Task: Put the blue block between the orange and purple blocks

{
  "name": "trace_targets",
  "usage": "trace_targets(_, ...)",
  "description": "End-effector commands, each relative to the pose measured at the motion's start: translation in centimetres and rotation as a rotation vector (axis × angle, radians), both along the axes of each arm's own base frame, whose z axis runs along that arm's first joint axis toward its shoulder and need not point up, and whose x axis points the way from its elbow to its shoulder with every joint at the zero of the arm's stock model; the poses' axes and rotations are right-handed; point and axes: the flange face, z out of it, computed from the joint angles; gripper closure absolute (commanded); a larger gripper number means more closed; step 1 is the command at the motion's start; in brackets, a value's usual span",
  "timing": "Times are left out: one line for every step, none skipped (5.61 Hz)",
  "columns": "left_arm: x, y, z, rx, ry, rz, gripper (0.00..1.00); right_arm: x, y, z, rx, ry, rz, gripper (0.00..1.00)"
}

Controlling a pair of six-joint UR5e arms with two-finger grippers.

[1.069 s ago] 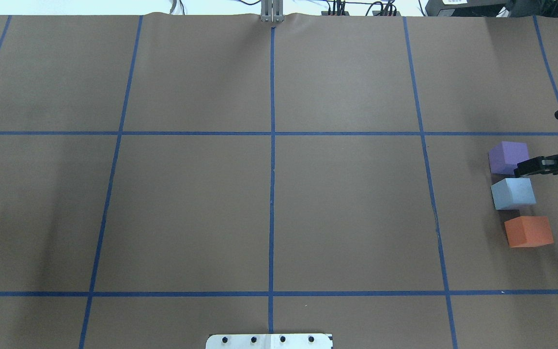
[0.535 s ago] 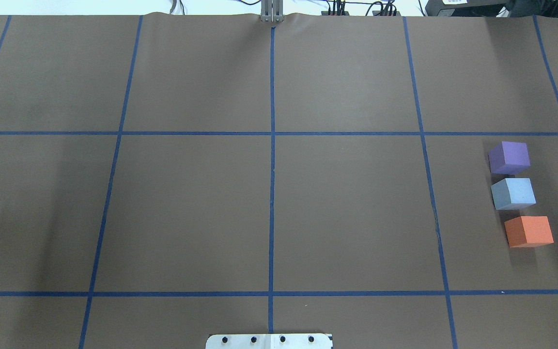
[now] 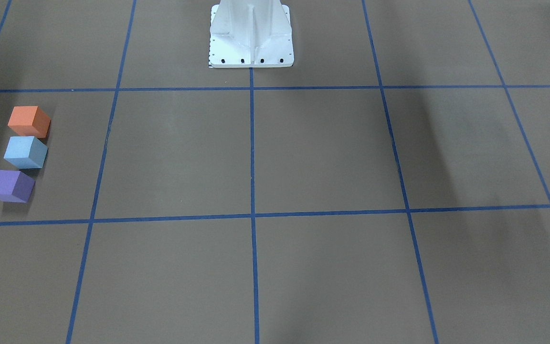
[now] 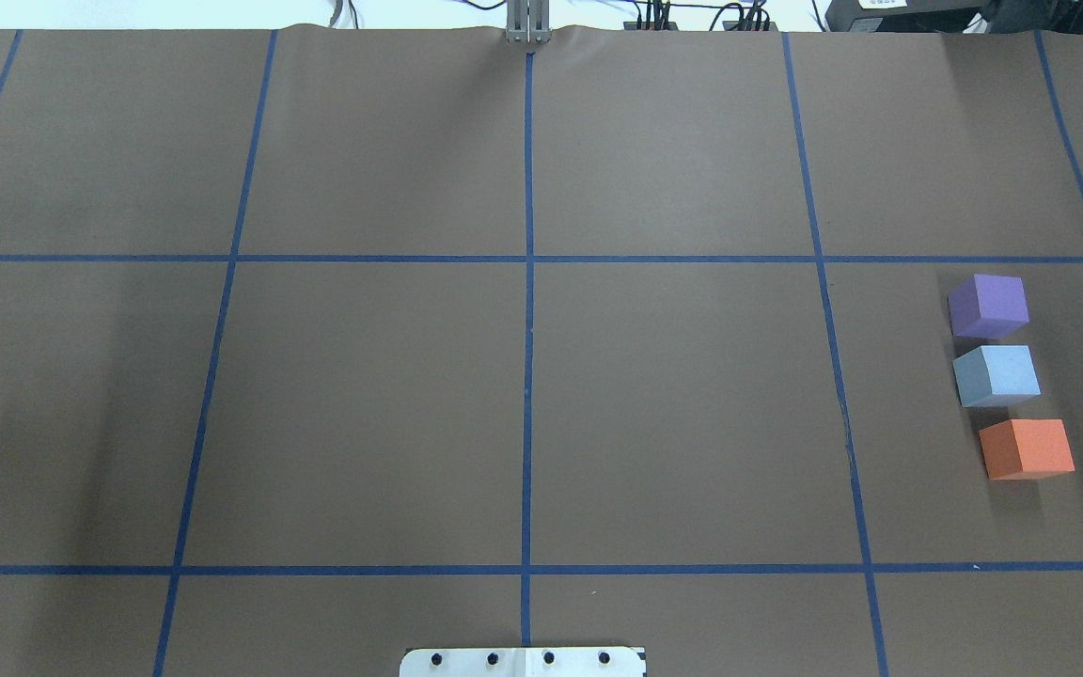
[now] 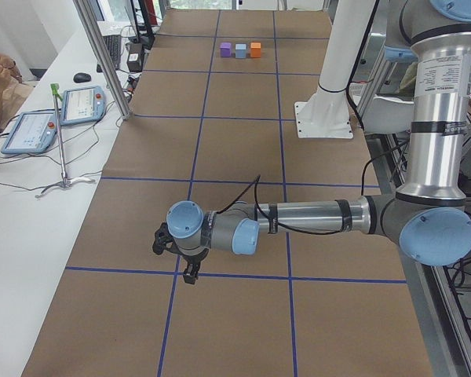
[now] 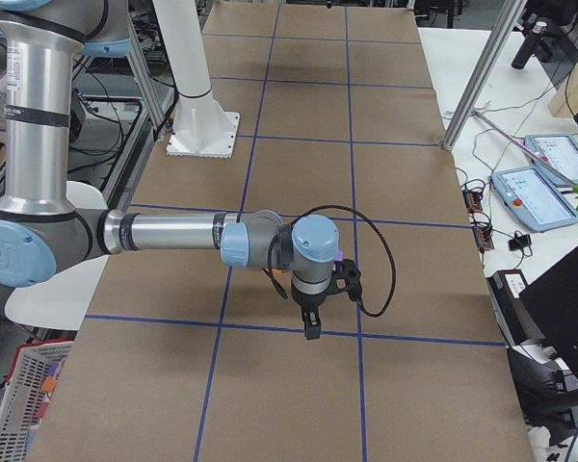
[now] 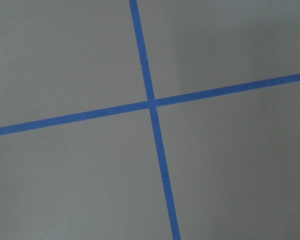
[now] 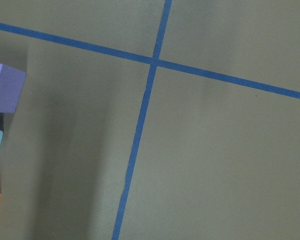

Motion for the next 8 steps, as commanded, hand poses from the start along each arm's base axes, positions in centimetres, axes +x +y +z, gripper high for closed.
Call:
trace_targets(-0.5,0.5,0.7,-0.005,-0.044,-0.007,0.00,0.1,0.1,0.1,-0.010,0.001,0.011,0.00)
trace_targets(-2.2,-0.7,0.3,0.037,-0.238,-0.045,0.00,0.1,0.0,-0.1,-0.006,0.002,0.011,0.00)
trace_targets(-2.3,-0.9,0.0,0.041,-0.255,-0.048,0.00,0.1,0.0,-0.1,-0.007,0.001,0.011,0.00)
trace_targets(-2.1,-0.7,-0.7,0.037,-0.215,-0.043,0.00,0.1,0.0,-0.1,-0.006,0.000,0.011,0.00)
trace_targets(-2.0,0.2,-0.7,0.024,-0.133,-0.039,0.00,0.1,-0.1,-0.2,-0.005,0.000,0.011,0.00)
trace_targets(-2.0,0.8,-1.4,0.044,-0.128,-0.040,0.00,0.0,0.0,-0.1,-0.005,0.000,0.009,0.00)
trace_targets(-1.9,0.6,-2.3,0.068,-0.127,-0.035,0.00,0.1,0.0,-0.1,-0.005,0.000,0.011,0.00)
trace_targets(-1.8,0.6,-2.6,0.075,-0.126,-0.033,0.00,0.1,0.0,-0.1,-0.005,0.000,0.011,0.00)
